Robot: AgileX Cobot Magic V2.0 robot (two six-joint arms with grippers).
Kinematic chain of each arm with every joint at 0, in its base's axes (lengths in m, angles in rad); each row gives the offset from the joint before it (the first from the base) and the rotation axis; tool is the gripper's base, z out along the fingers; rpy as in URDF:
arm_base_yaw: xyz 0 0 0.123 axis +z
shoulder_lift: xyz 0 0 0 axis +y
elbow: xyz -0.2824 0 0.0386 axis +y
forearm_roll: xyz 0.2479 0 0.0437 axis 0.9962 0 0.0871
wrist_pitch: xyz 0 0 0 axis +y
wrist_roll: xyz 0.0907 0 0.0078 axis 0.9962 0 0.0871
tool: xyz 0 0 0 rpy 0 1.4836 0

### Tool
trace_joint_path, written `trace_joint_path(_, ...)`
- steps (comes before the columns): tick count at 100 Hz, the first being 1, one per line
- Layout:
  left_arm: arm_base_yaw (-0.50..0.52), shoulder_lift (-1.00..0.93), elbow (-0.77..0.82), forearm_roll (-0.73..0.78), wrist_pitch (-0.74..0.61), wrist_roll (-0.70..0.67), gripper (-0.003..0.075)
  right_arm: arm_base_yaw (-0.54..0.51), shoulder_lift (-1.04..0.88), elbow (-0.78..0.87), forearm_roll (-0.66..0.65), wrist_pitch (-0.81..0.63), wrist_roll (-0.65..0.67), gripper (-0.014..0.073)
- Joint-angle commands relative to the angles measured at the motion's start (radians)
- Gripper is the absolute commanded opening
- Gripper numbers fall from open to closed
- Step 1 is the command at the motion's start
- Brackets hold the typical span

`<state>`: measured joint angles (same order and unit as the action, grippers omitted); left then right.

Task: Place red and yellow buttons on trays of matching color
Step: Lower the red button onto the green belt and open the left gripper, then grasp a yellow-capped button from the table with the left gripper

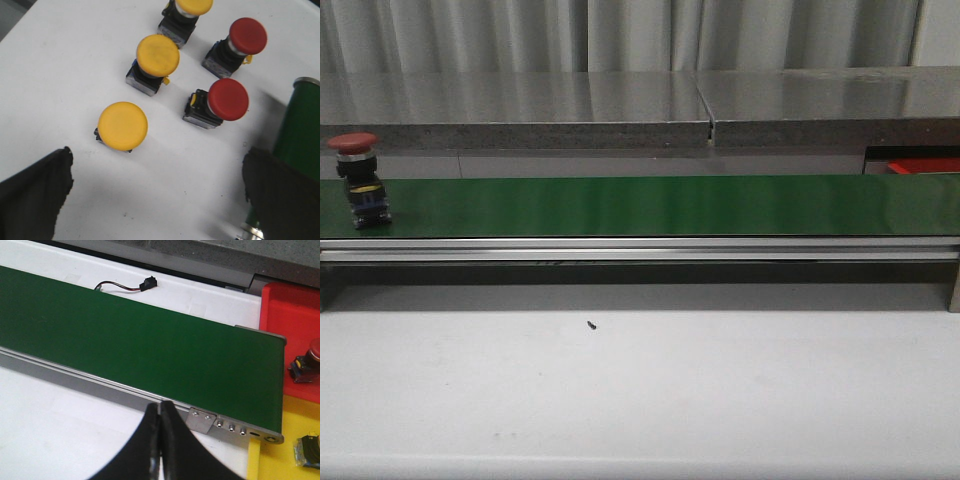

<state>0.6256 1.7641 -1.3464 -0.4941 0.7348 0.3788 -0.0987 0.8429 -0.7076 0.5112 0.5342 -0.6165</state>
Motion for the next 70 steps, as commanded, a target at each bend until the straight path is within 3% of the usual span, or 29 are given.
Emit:
trace_joint_path(1,0.001,-0.011,-0.023,-0.023,-0.063,-0.008,0.0651,-0.001,-0.002,-0.027,0.024,-0.056,-0.011,-0.0068)
trace_joint_path(31,0.001,0.106,-0.035,0.008,-0.144,-0.008,0.0651,-0.001,-0.002,-0.027,0.024,-0.056,-0.011,-0.0068)
trace_joint_path(70,-0.001,0.214,-0.137,0.011,-0.145,-0.008,0.0632,-0.001,-0.002,-0.027,0.024,-0.056,-0.011,-0.0068)
